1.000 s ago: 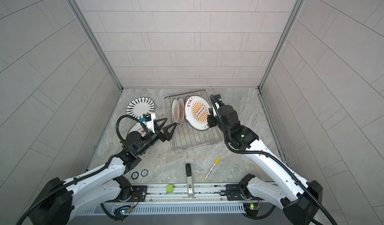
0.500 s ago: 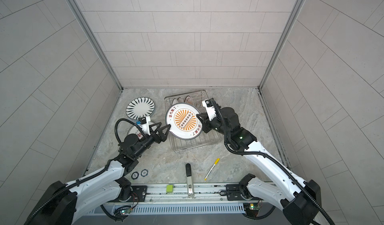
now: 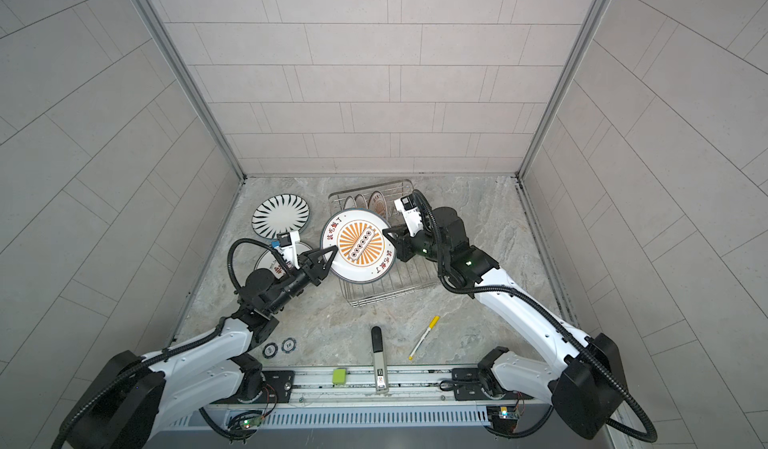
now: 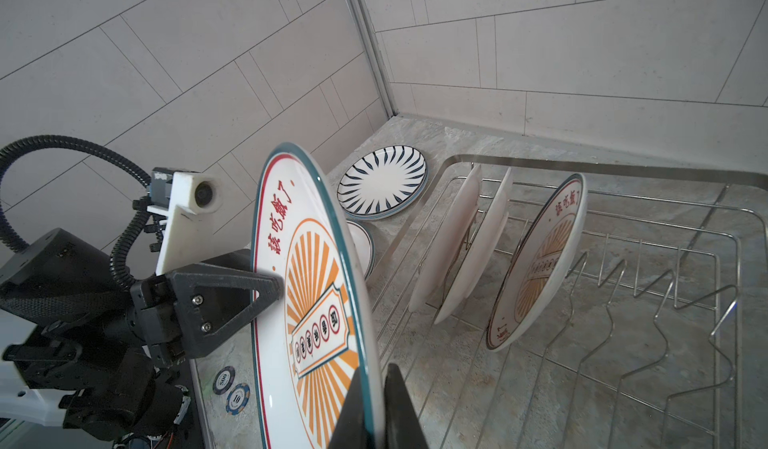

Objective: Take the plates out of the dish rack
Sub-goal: 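Grasp the sunburst plate rim with the left gripper while the right gripper holds it, then carry the sunburst plate onto the red-text stack with the left gripper while the right withdraws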

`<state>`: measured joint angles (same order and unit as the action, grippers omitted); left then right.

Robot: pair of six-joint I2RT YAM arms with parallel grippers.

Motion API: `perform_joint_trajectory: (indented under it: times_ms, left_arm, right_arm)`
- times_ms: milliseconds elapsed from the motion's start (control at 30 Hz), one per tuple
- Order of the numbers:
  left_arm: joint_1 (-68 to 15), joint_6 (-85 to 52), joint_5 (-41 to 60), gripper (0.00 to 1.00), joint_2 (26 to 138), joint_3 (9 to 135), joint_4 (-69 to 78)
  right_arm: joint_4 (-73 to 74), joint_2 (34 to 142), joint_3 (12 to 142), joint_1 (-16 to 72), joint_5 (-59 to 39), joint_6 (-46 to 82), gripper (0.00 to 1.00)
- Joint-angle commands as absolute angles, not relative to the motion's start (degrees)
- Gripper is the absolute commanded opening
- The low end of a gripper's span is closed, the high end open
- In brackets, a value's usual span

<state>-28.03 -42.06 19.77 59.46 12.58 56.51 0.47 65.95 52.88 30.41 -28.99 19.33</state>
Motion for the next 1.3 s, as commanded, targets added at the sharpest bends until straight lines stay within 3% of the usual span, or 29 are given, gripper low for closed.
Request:
perform_joint_trajectory:
  times_ms: [0, 200, 400, 600, 700, 767, 900, 1267]
  left_arm:
    - [-27.86, -45.54, 21.27, 0.29, 60.15, 12.79, 61.44]
    - [-27.94, -46.67, 19.04, 0.04, 60.47, 13.00, 60.62]
    - [-27.87, -48.63, 17.88, 0.00, 61.50, 13.32, 61.80]
    - [-27.55, -52.18, 15.67, 0.00, 62.58, 14.06, 61.00]
    - [-26.45, -54.12, 15.82, 0.00, 63.01, 14.24, 61.17]
    - [-25.63, -55.93, 15.31, 0.00, 63.02, 14.08, 61.25]
    - [-24.10, -58.90, 13.82, 0.00, 62.84, 13.14, 61.93]
    - [-22.67, -61.97, 10.84, 0.00, 60.54, 14.34, 56.75]
  right_arm:
    - [5.36, 66.20, 54.25, 30.31, -30.49, 20.39, 0.00]
    - [4.58, 67.77, 54.17, 30.33, -29.86, 19.60, 0.00]
    - [2.05, 72.27, 56.24, 30.70, -30.41, 18.81, 0.13]
    - [1.43, 75.76, 57.46, 30.76, -30.93, 18.87, 0.52]
    - [0.57, 75.57, 57.58, 30.76, -29.75, 18.57, 0.66]
    - [-1.19, 74.71, 57.69, 30.77, -24.52, 19.33, 0.78]
    - [-4.61, 71.90, 56.97, 30.77, -9.72, 20.82, 0.91]
    - [-5.49, 66.50, 54.66, 31.15, -7.52, 19.97, 0.96]
